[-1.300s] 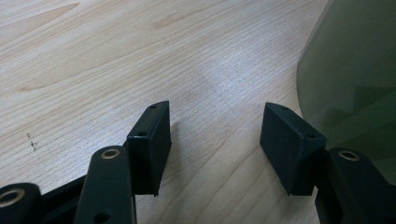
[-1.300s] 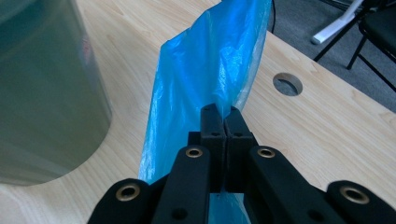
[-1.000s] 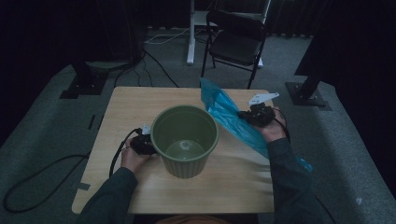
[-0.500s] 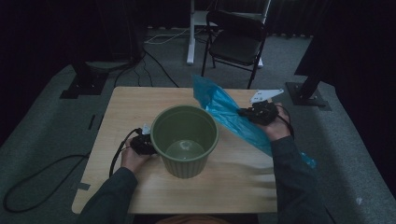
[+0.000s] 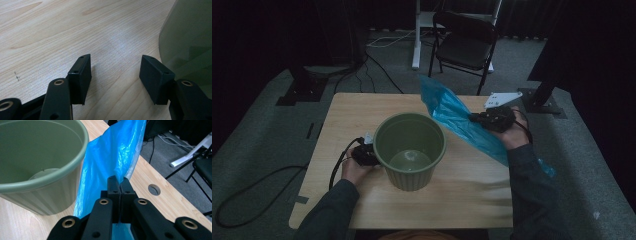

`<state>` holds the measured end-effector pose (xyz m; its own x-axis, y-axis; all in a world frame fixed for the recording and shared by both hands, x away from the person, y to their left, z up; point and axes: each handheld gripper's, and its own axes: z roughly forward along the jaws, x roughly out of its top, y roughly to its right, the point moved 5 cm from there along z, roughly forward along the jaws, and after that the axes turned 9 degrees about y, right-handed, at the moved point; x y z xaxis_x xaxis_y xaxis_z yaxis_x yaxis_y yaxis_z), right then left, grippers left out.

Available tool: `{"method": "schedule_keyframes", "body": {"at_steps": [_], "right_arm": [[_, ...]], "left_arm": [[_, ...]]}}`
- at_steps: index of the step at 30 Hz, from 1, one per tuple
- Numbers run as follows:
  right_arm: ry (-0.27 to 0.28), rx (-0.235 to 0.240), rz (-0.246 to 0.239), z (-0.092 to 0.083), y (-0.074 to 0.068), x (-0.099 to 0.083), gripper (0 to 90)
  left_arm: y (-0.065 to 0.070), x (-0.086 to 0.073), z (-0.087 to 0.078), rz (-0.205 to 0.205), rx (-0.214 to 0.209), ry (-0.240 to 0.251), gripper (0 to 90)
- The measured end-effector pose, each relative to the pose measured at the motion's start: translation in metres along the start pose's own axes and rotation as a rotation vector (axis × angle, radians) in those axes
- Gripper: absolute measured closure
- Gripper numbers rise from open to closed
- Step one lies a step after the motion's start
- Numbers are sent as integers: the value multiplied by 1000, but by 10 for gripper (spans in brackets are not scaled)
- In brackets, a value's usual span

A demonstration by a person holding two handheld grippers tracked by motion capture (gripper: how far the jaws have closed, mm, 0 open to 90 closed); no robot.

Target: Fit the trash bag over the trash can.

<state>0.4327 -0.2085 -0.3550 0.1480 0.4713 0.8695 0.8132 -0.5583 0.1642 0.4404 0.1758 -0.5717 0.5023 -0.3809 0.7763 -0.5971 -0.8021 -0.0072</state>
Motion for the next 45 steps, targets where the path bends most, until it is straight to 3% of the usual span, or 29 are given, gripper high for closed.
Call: {"method": "schedule_keyframes", "body": {"at_steps": [15,36,45], "right_arm": [[63,92,-26,-20,-14,15,896],[109,225,-83,-41,-26,14,895],[95,297,-95,-46,-33,5,895]], "left_arm": [[0,0,0,0,0,1,428],[0,0,0,0,-1,1,427],[0,0,0,-2,0,2,426]]}}
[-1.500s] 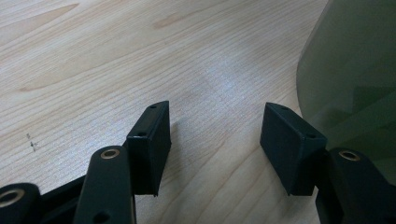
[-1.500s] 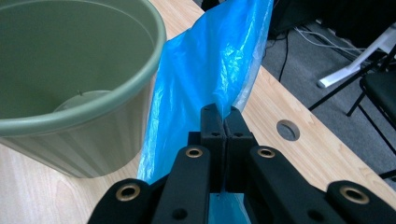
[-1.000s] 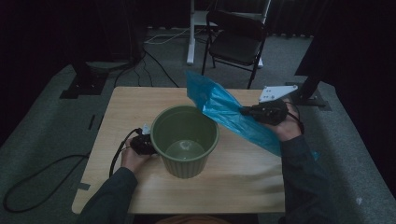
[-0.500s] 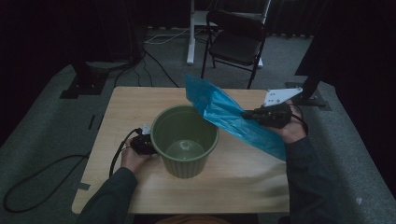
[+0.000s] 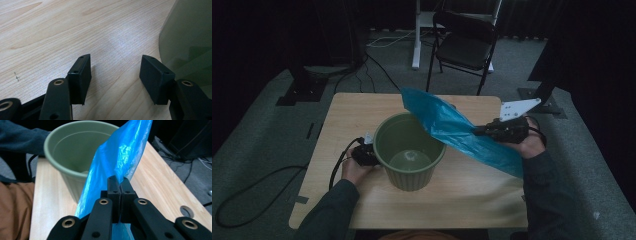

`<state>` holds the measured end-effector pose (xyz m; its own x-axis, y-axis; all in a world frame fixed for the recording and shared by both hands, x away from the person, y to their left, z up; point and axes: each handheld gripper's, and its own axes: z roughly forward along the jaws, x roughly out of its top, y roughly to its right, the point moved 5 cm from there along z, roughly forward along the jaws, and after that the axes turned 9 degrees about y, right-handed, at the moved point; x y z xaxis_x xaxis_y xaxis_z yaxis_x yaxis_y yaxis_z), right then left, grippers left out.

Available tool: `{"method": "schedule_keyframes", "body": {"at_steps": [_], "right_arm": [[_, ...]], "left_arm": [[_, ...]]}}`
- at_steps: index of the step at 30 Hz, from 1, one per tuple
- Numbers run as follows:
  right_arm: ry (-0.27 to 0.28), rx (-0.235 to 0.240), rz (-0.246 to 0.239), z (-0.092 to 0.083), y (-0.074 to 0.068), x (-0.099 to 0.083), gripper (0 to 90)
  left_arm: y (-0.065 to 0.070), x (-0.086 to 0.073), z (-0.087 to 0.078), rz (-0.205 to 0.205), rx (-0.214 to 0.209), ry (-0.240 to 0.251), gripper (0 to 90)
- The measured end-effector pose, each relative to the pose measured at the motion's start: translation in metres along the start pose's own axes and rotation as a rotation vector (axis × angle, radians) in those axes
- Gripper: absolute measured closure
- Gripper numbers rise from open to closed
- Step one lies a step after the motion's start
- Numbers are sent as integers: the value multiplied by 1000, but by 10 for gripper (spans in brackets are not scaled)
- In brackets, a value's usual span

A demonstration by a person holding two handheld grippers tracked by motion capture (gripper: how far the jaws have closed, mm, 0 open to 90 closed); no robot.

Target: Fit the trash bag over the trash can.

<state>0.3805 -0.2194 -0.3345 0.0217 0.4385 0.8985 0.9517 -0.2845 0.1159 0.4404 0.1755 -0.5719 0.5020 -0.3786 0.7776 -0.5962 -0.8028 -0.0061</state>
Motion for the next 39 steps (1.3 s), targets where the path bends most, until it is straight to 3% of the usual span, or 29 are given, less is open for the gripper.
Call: {"method": "schedule_keyframes", "body": {"at_steps": [9,14,18,23,39], "right_arm": [[36,62,-14,-11,-9,0,894],[30,86,-15,-11,-10,-5,893],[9,98,-9,-5,-9,-7,890],[-49,109,-1,17,-5,-10,877],[-62,114,6,63,5,2,855]], "left_arm": [[0,0,0,-2,1,0,426],[0,0,0,-1,0,1,425],[0,0,0,0,0,1,425],[0,0,0,1,0,1,425],[0,0,0,2,-1,0,425]]}}
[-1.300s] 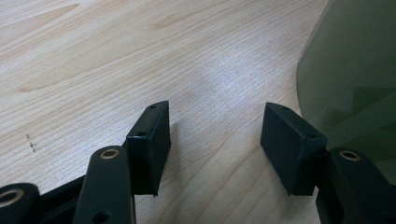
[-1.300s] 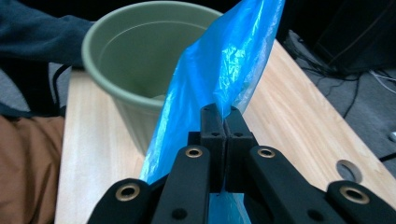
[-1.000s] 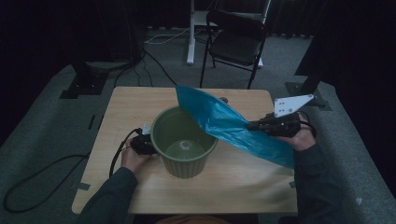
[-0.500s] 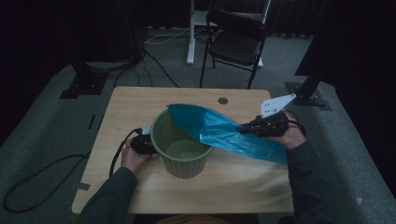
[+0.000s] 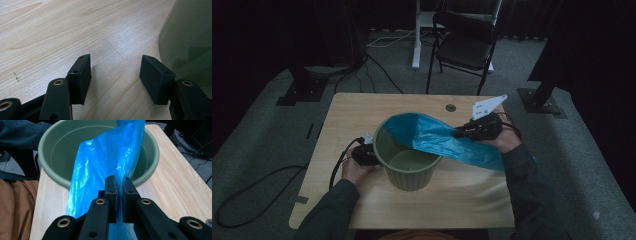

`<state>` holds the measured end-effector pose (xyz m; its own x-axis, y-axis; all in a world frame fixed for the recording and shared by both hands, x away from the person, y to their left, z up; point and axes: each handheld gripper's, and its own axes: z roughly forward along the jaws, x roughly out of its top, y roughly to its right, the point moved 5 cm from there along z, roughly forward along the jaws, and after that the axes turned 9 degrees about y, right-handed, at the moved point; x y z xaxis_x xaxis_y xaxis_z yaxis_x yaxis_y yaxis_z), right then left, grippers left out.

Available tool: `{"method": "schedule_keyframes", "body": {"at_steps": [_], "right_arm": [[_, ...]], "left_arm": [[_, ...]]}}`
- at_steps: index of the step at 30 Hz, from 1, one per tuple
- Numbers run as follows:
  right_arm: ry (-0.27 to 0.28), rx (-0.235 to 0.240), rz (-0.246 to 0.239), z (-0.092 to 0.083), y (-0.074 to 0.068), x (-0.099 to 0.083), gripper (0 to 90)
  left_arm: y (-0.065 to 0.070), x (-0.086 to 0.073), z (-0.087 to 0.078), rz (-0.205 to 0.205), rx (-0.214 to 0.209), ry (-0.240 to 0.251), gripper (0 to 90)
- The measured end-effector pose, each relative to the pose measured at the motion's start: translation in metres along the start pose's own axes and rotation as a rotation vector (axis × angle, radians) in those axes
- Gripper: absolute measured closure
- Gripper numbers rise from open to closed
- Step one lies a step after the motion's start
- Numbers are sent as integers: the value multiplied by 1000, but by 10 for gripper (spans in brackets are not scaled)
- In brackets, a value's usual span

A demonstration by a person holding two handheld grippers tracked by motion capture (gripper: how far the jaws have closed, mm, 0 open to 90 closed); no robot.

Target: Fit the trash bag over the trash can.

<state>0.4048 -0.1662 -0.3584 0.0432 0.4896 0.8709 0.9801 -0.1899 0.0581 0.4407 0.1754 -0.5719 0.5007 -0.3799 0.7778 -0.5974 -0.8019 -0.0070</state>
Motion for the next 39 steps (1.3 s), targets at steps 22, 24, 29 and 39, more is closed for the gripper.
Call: {"method": "schedule_keyframes", "body": {"at_steps": [22,24,29,39], "right_arm": [[-18,25,25,39,7,5,862],[-21,24,27,42,8,5,868],[-19,24,21,50,8,11,875],[-25,20,37,67,11,12,879]], "left_arm": [[0,0,0,0,-1,0,425],[0,0,0,0,0,0,425],[0,0,0,0,-1,0,425],[0,0,0,0,-1,0,424]]}}
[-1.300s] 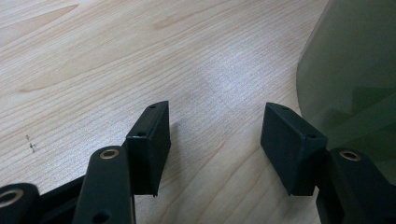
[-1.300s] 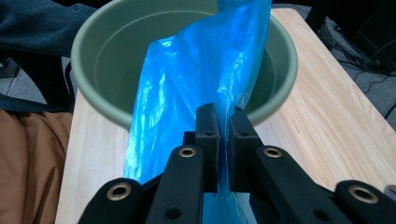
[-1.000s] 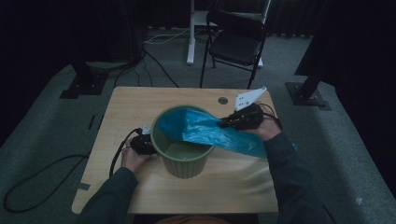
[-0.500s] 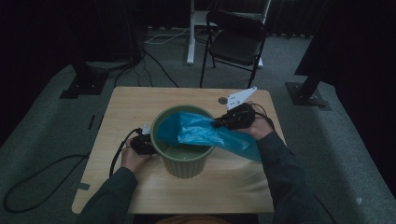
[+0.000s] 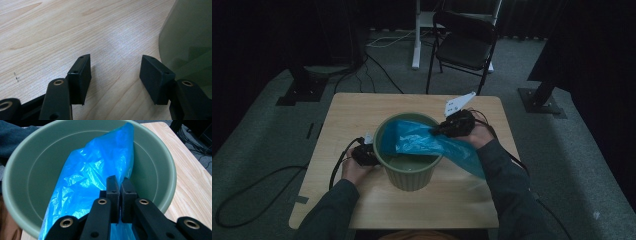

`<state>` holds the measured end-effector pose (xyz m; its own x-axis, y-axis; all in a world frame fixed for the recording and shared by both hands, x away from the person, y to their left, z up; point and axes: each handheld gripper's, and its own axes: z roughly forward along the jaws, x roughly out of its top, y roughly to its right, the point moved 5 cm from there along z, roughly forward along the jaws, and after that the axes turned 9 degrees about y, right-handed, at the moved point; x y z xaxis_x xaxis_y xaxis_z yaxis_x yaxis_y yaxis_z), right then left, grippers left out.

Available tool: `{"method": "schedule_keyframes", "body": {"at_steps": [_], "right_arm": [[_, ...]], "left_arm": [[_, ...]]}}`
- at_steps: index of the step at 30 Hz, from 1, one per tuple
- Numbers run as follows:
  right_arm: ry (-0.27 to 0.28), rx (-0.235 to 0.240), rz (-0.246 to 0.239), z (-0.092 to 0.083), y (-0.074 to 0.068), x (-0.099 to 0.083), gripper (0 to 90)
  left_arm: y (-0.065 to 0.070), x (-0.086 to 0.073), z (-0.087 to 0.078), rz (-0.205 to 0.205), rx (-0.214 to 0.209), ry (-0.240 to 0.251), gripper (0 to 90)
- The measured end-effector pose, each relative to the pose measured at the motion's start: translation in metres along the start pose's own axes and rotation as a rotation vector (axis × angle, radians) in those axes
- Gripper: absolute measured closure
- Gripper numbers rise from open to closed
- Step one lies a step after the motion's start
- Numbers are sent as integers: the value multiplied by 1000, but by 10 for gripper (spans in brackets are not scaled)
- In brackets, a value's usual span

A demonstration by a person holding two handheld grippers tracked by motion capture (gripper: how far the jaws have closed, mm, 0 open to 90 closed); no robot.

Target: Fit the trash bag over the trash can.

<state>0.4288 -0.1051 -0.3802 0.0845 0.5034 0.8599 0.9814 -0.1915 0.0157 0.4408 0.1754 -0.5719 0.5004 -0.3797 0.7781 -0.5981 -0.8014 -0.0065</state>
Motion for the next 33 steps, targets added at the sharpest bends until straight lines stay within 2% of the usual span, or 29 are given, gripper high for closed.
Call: {"method": "schedule_keyframes", "body": {"at_steps": [8,12,18,25,27,33], "right_arm": [[-3,3,2,4,0,-1,869],[29,-11,0,0,-2,2,705],[84,-47,-1,-17,-5,7,589],[108,-100,-21,-39,-13,8,577],[117,-102,-26,-44,-16,7,583],[115,-133,-22,-57,-27,-6,597]], "left_arm": [[0,0,0,0,0,0,424],[0,0,0,0,0,0,424],[0,0,0,1,0,0,424],[0,0,0,0,0,0,424],[0,0,0,0,0,0,424],[0,0,0,1,1,-1,423]]}}
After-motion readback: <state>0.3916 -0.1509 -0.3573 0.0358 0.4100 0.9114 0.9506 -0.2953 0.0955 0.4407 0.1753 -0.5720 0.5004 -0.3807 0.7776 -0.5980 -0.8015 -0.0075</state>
